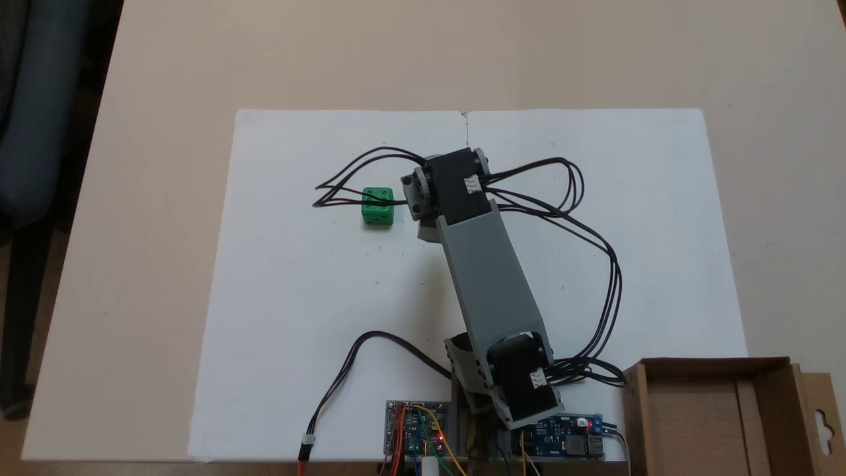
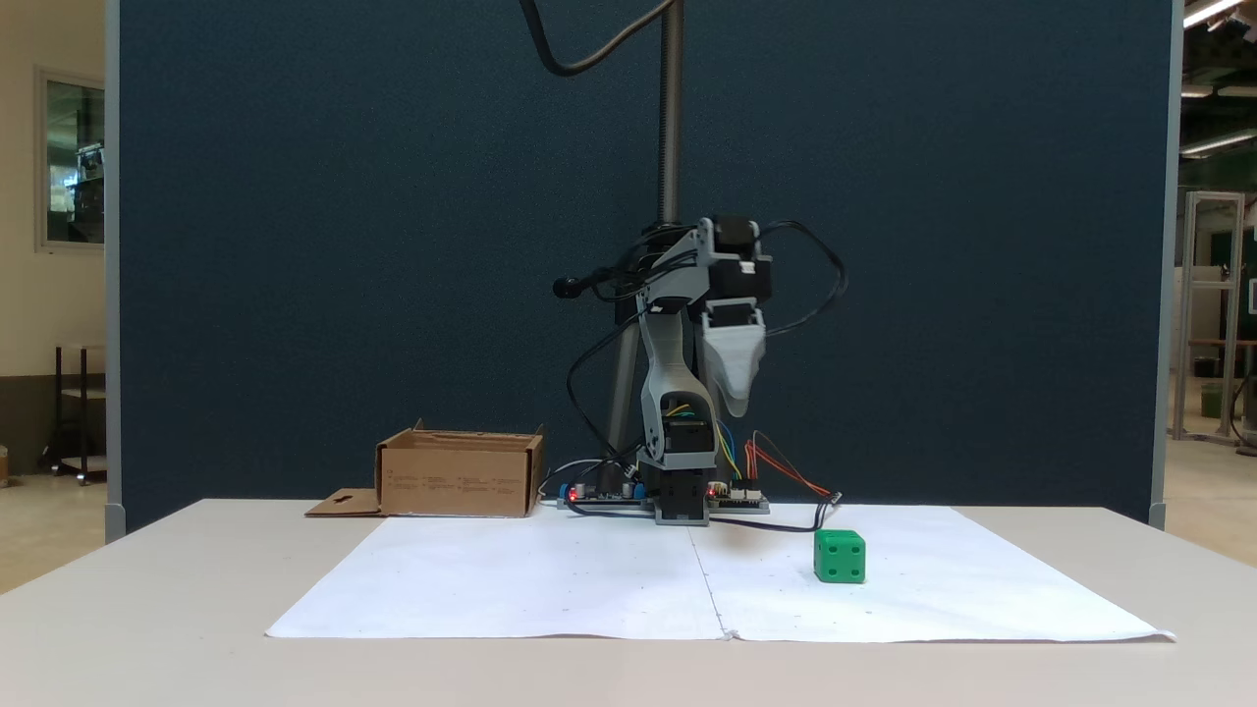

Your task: Grasp a green dice and put it in the bin.

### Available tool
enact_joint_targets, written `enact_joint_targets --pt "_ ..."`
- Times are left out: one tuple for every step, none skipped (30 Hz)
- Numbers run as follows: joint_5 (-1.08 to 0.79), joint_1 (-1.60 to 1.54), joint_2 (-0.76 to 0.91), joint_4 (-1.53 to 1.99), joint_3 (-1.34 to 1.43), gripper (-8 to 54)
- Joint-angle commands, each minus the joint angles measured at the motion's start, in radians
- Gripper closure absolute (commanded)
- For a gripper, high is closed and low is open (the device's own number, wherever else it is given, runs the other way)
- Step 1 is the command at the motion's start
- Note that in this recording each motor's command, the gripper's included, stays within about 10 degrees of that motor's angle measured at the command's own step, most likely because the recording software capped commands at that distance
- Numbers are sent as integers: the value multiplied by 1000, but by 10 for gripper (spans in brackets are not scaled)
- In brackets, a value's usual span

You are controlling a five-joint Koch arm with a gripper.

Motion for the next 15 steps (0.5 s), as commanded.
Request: enact_joint_targets --pt "95 -28 5 -46 -37 19" --pt "110 -34 5 -55 -38 19" --pt "126 -43 5 -74 -40 19" --pt "138 -48 5 -92 -41 19" --pt "149 -49 5 -109 -46 19" --pt "161 -51 5 -121 -54 19" --pt "169 -54 5 -129 -61 19" --pt "179 -57 5 -137 -66 19" --pt "187 -64 5 -144 -66 19" --pt "190 -74 5 -150 -66 19" --pt "195 -78 -8 -153 -66 19" --pt "199 -81 -23 -155 -66 19" --pt "199 -83 -32 -158 -66 19" --pt "199 -84 -54 -166 -66 18" --pt "199 -84 -61 -172 -66 19"
